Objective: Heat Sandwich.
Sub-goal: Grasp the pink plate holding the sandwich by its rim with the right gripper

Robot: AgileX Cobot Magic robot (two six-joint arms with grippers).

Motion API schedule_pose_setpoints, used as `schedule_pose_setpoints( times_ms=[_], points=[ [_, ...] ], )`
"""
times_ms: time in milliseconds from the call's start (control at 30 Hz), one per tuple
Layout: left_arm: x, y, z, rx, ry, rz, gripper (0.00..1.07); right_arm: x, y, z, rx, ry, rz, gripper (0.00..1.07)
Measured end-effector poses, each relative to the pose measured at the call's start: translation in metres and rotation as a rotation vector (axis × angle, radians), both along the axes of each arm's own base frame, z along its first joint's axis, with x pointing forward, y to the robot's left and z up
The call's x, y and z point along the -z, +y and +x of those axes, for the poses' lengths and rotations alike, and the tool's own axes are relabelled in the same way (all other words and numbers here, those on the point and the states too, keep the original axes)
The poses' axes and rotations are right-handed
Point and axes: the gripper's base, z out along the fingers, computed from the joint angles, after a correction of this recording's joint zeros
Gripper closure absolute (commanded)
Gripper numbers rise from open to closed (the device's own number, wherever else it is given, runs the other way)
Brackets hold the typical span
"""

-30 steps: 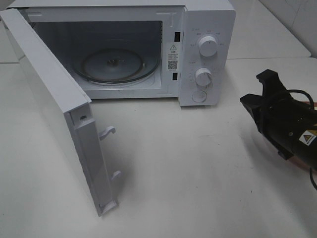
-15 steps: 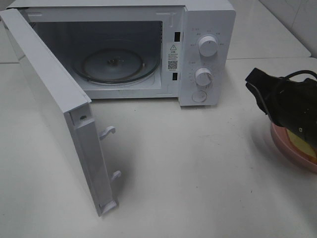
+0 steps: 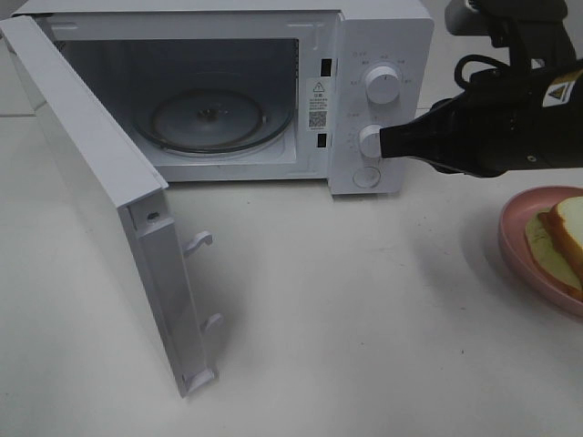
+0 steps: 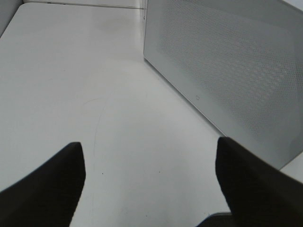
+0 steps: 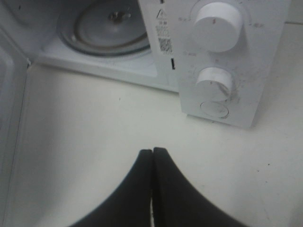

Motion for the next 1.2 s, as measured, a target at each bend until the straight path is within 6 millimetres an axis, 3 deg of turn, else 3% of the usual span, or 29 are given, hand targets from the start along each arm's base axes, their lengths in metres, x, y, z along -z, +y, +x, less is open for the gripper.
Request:
schedule_pose_setpoints(
  times_ms=[200,333,567,733,800,833,967,1200],
  points=[
    [0.000,0.000,0.000,0.000,0.000,0.000,0.34,-0.016,0.002,0.002,-0.105,0.074,-0.150,1.07],
    [0.000,0.000,0.000,0.000,0.000,0.000,0.34,-0.041,-0.002,0.004,-0.125,0.165,-0.285,1.05],
    [0.000,0.000,0.000,0.000,0.000,0.000,0.34,-0.064,-0.005,0.005,-0.108,0.212,-0.339,0.99],
    [0.000,0.000,0.000,0.000,0.000,0.000,0.34,-0.078,-0.006,0.005,-0.095,0.226,-0.344,0.83],
    [0.000,0.000,0.000,0.000,0.000,0.000,0.34,-0.083,-0.007,0.003,-0.080,0.239,-0.337,0.66],
    [0.000,0.000,0.000,0.000,0.000,0.000,0.34,-0.083,-0.007,0.003,-0.080,0.239,-0.337,0.66],
    [0.000,0.000,0.000,0.000,0.000,0.000,0.34,-0.084,-0.009,0.000,-0.055,0.282,-0.332,0.38],
    [0.000,0.000,0.000,0.000,0.000,0.000,0.34,-0.076,-0.011,0.003,-0.003,0.422,-0.391,0.38]
  ],
)
